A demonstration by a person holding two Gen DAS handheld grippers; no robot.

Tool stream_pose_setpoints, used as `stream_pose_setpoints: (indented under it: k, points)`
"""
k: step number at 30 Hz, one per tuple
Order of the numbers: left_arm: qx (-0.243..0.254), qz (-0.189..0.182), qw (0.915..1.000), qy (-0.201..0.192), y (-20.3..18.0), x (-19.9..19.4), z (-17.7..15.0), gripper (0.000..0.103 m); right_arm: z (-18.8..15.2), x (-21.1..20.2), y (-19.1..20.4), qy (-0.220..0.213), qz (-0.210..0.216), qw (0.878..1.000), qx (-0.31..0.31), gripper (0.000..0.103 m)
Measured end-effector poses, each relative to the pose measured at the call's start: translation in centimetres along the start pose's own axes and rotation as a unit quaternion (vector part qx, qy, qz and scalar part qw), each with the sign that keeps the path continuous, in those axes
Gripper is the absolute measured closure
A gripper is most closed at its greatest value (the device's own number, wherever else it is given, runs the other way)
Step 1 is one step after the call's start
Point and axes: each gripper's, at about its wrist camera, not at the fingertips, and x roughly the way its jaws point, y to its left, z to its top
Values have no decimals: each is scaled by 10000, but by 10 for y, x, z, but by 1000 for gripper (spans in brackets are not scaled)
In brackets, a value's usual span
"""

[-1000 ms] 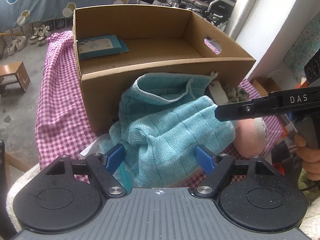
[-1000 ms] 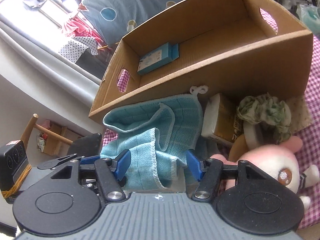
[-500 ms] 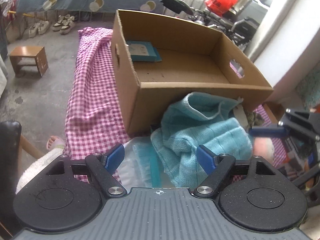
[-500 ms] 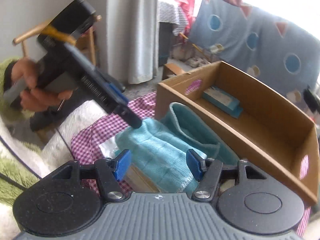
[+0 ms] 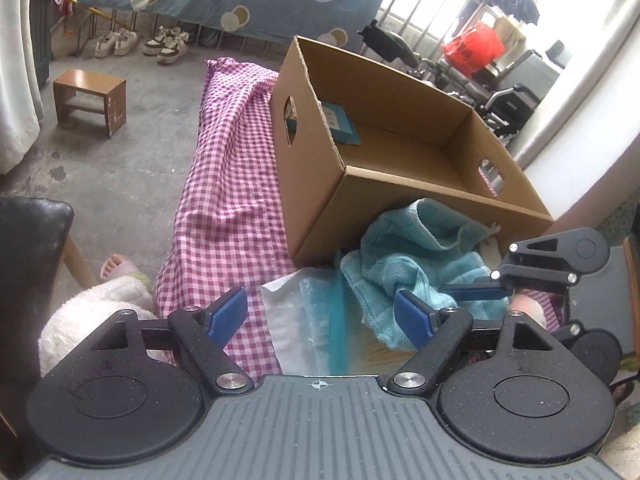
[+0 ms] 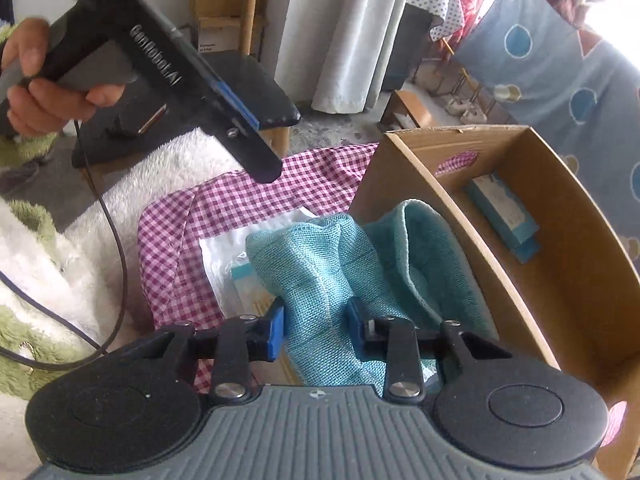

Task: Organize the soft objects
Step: 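Grasp the light-blue towel with the right gripper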

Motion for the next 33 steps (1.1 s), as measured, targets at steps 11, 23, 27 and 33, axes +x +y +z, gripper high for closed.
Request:
stream_pose_setpoints:
  k: [11,23,27,33]
  points:
    - [786,-365,9962,-128,-23,-12,-11,16,5,-10,-59,276,1872,9705,1494,87]
    - [1497,-559,9867,295,-38,14,-18,13,14,52,-122,1429,3904,8790,2333,87]
    - [1596,-501,9854,326,-37,28,-13,14,19,62,-138,1558,4181,8604,2462,86]
    - [1582,-510,9854,370,-34,42,-2,17,24,67,-156,1623,4047,8630,2551,84]
